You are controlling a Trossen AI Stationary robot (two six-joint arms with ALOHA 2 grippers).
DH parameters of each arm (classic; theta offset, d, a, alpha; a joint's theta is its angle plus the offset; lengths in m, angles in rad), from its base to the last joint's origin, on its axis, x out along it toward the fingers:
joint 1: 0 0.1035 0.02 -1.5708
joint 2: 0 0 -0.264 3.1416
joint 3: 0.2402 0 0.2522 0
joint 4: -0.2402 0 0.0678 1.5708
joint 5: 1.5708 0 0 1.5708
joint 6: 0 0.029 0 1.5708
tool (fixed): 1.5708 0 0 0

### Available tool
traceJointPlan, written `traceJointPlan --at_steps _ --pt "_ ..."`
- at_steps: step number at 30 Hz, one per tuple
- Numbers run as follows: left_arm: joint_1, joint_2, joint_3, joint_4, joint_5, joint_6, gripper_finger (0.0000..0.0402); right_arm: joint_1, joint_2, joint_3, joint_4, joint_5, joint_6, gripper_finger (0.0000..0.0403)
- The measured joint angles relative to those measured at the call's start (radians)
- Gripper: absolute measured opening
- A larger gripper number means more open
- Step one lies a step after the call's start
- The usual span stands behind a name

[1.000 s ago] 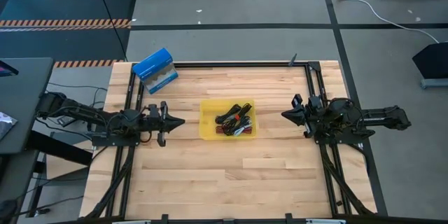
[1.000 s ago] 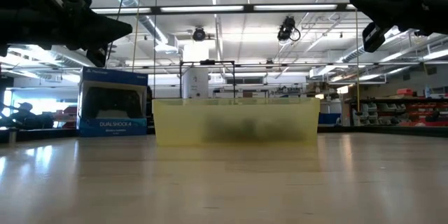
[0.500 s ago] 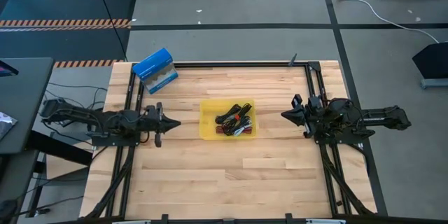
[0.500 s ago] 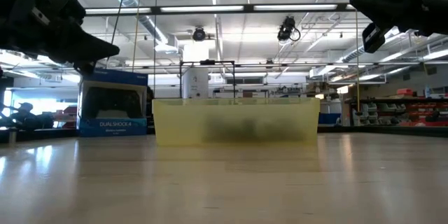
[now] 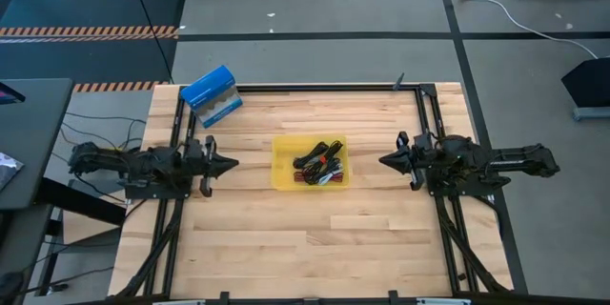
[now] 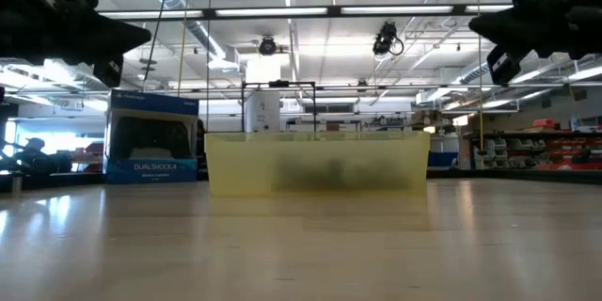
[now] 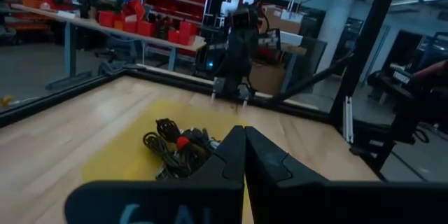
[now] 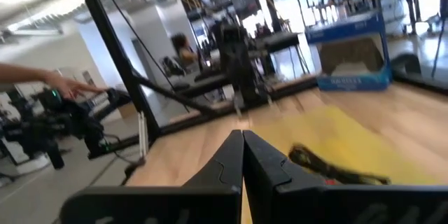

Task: Pick and place USB-C Cables
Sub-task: Return to Home Position

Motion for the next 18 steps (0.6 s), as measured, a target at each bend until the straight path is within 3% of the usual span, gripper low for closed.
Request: traceJointPlan --at_steps 6,18 --pt "0.0 -0.077 0.0 -0.063 0.002 0.0 0.0005 0.0 0.0 0.0 -0.046 0.0 0.0 0.001" --pt "-0.008 -0.07 0.0 -0.058 0.0 0.0 0.0005 0.0 0.0 0.0 -0.04 0.0 0.0 0.001"
